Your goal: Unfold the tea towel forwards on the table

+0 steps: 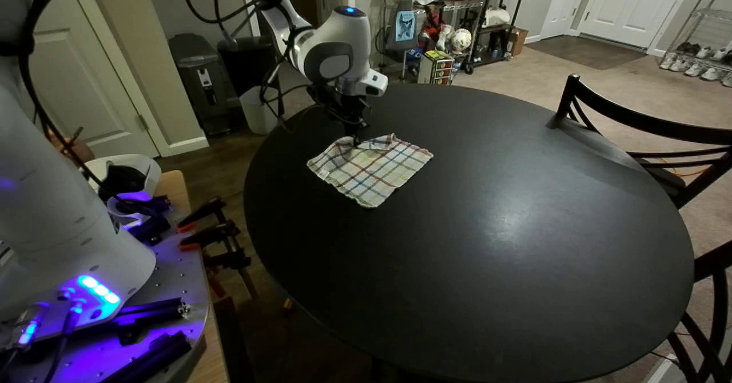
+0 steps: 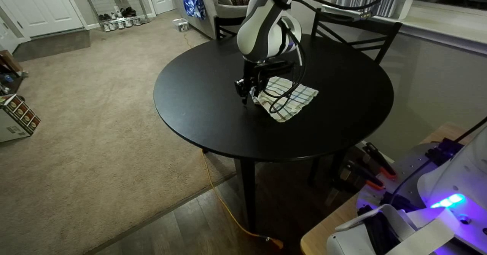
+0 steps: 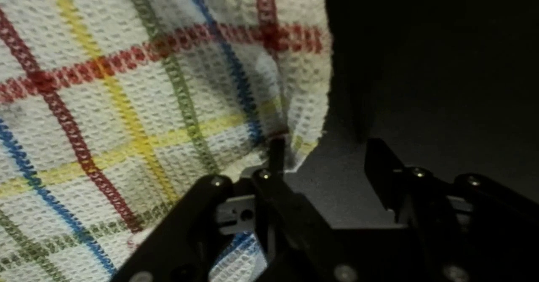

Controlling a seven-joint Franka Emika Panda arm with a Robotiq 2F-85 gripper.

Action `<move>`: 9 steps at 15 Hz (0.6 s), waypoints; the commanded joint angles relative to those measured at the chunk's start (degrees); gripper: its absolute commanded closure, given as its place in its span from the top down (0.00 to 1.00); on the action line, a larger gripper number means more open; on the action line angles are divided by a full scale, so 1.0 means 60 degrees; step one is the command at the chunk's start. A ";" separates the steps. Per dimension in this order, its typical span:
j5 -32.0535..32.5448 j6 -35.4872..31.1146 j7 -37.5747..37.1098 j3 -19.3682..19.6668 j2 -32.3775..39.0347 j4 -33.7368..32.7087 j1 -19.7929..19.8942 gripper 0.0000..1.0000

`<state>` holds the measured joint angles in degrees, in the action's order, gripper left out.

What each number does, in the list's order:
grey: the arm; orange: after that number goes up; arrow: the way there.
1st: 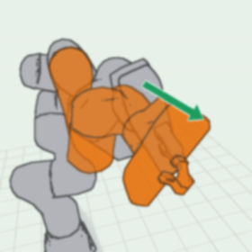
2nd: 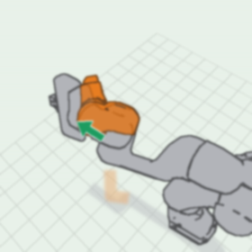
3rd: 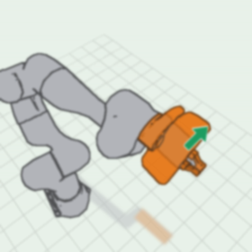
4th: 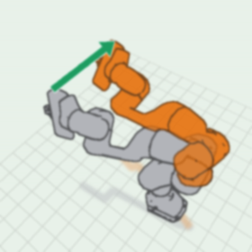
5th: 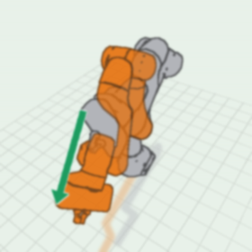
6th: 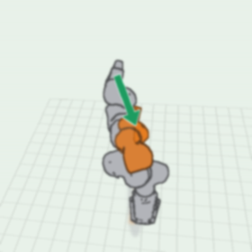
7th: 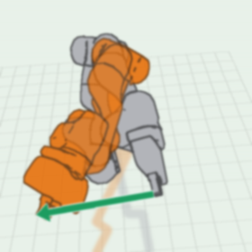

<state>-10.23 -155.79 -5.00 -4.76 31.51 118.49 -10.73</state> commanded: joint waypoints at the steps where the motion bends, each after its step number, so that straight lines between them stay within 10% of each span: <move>1: 0.0183 -0.0085 -0.0262 -0.0042 0.0113 -0.0051 0.0102 0.83; 9: 0.0359 -0.0150 -0.0268 0.0006 0.0266 -0.0396 -0.0051 1.00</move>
<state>-10.13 -155.79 -5.00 -4.76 32.13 117.26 -10.74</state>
